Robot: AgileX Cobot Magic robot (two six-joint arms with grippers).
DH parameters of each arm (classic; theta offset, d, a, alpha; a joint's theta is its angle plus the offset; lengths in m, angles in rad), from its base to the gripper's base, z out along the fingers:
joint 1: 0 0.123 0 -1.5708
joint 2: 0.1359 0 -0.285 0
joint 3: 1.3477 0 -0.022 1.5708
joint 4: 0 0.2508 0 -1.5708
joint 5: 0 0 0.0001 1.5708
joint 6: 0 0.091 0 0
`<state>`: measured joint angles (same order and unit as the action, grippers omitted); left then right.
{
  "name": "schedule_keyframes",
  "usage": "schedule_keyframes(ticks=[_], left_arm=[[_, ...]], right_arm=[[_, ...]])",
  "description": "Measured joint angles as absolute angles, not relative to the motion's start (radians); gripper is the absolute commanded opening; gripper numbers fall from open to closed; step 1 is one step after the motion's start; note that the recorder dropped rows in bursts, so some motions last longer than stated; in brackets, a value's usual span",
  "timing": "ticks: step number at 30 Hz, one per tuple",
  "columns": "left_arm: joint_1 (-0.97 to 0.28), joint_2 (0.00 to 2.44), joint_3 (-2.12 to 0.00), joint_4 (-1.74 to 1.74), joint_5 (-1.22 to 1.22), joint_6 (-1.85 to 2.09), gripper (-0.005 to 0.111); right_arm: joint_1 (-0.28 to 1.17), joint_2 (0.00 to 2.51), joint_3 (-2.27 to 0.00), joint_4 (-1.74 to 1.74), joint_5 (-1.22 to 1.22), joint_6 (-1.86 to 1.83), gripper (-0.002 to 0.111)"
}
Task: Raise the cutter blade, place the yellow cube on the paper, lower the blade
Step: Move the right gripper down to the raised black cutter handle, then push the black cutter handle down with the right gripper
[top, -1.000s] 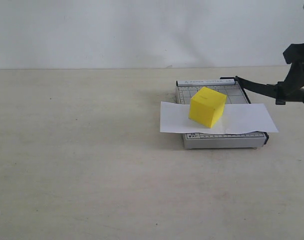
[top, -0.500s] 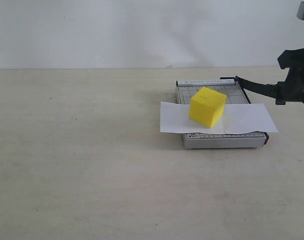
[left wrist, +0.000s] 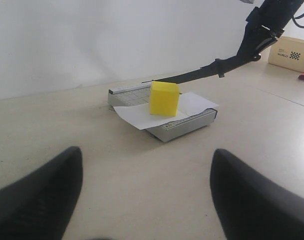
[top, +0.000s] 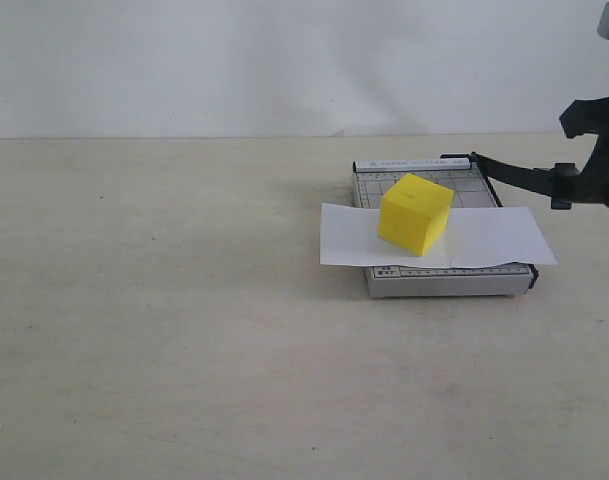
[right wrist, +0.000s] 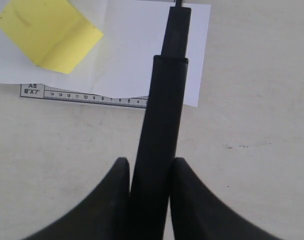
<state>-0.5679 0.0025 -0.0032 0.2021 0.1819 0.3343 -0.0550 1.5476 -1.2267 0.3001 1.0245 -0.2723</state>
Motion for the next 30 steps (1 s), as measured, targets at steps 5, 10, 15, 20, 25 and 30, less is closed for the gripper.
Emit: schedule_keyframes(ticks=[5, 10, 15, 20, 25, 30], left_arm=[[-0.568, 0.002, -0.003, 0.202, 0.182, 0.334, 0.068], [-0.568, 0.002, -0.003, 0.202, 0.182, 0.334, 0.068], [-0.568, 0.002, -0.003, 0.202, 0.182, 0.334, 0.068], [-0.568, 0.002, -0.003, 0.202, 0.182, 0.334, 0.068], [-0.568, 0.002, -0.003, 0.202, 0.182, 0.334, 0.068], [-0.568, 0.002, -0.003, 0.202, 0.182, 0.334, 0.068]], right_arm=[[-0.055, 1.548, -1.227, 0.301, 1.025, -0.272, 0.013], [-0.055, 1.548, -1.212, 0.309, 1.015, -0.272, 0.013], [-0.055, 1.539, -1.133, 0.317, 0.965, -0.288, 0.013], [-0.055, 1.538, -1.056, 0.331, 0.904, -0.312, 0.013], [-0.055, 1.538, -1.002, 0.346, 0.855, -0.33, 0.013], [-0.055, 1.538, -0.96, 0.358, 0.811, -0.344, 0.013]])
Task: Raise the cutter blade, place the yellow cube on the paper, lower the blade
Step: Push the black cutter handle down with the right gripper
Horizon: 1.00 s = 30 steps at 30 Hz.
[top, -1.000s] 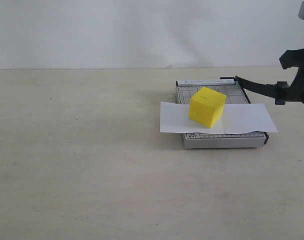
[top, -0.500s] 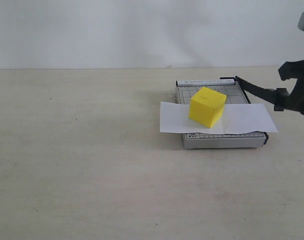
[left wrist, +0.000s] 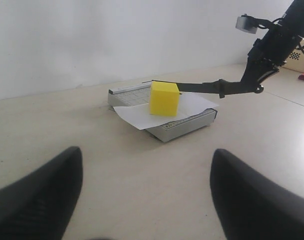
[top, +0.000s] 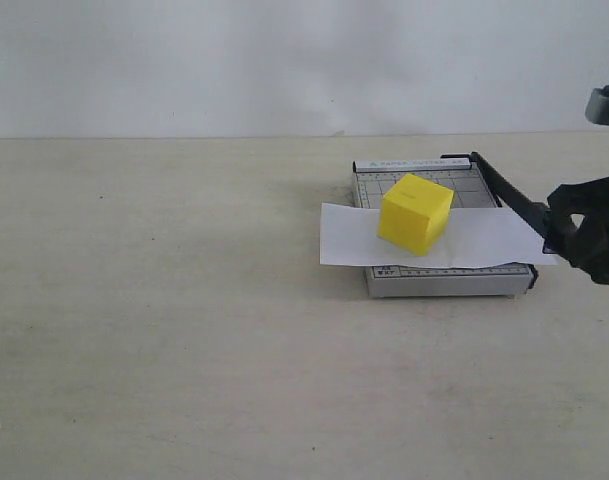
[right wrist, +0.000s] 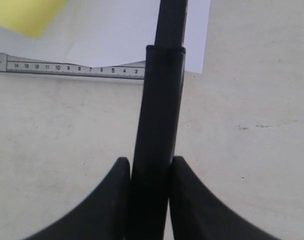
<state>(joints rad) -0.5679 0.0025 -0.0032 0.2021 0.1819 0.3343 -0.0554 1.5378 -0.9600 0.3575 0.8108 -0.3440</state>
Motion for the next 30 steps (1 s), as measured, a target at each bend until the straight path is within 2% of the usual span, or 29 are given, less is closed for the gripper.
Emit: schedule_keyframes(ticks=[30], left_arm=[[-0.568, 0.002, -0.003, 0.202, 0.182, 0.334, 0.068]], right_arm=[[-0.055, 1.533, -0.778, 0.437, 0.591, -0.41, 0.013]])
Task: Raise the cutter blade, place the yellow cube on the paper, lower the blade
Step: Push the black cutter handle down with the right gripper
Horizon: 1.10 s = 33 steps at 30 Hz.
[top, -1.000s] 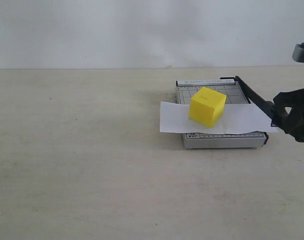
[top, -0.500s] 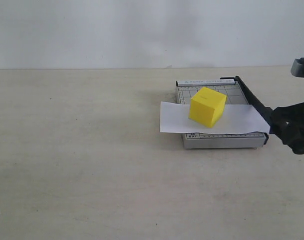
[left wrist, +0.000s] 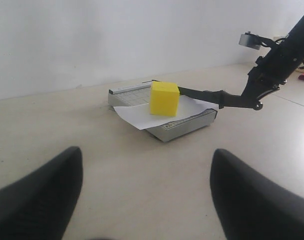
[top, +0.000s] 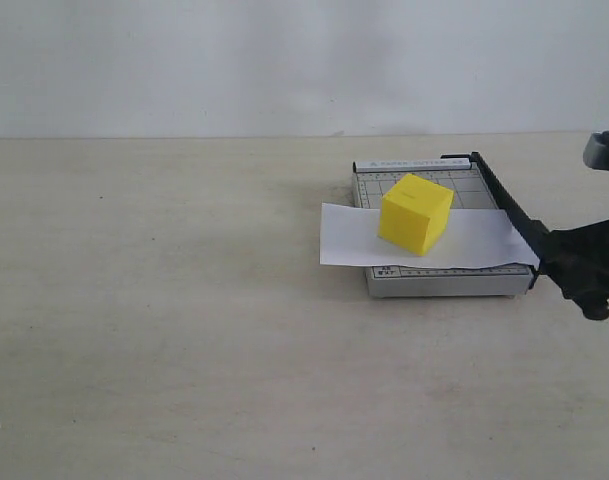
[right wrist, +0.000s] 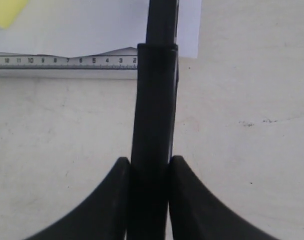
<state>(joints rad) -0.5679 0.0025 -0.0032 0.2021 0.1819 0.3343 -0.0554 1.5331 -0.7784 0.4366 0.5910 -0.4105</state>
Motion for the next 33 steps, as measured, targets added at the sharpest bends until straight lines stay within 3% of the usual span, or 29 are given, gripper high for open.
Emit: schedule_keyframes(ticks=[33], left_arm=[[-0.568, 0.002, -0.003, 0.202, 0.182, 0.334, 0.068]], right_arm=[[-0.05, 1.533, -0.708, 0.479, 0.488, -0.453, 0.013]])
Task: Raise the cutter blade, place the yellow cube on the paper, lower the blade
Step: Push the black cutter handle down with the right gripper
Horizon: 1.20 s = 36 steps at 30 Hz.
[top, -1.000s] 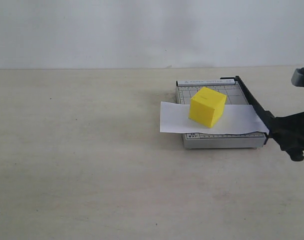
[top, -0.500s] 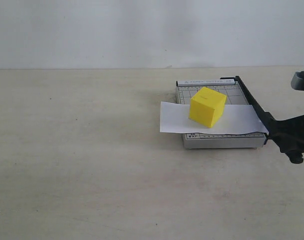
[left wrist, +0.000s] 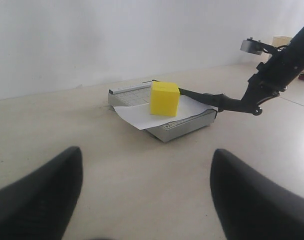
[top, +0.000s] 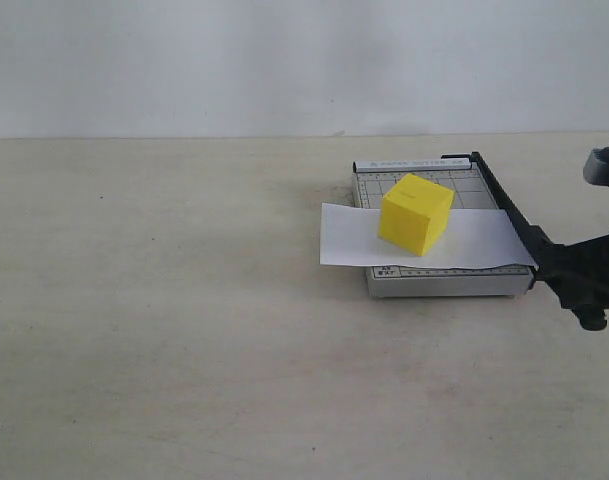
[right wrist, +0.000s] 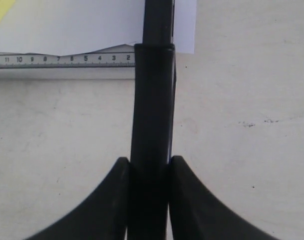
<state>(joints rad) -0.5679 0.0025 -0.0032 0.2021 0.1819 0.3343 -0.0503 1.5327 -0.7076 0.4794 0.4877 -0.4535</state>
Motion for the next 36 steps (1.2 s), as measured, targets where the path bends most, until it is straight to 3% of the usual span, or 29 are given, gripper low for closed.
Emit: schedule_keyframes(ticks=[28, 31, 32, 33, 36], left_arm=[[-0.568, 0.002, -0.003, 0.202, 0.182, 0.334, 0.068], [-0.568, 0.002, -0.003, 0.202, 0.182, 0.334, 0.068], [-0.568, 0.002, -0.003, 0.202, 0.182, 0.334, 0.068], [-0.568, 0.002, -0.003, 0.202, 0.182, 0.334, 0.068], [-0.568, 0.002, -0.003, 0.202, 0.183, 0.334, 0.068]], right_arm=[[-0.05, 1.571, -0.678, 0.549, 0.437, -0.535, 0.014], [-0.05, 1.538, -0.666, 0.556, 0.425, -0.538, 0.042], [-0.05, 1.523, -0.663, 0.557, 0.446, -0.538, 0.061], [-0.05, 1.499, -0.657, 0.561, 0.475, -0.533, 0.068], [-0.05, 1.488, -0.657, 0.568, 0.517, -0.531, 0.07]])
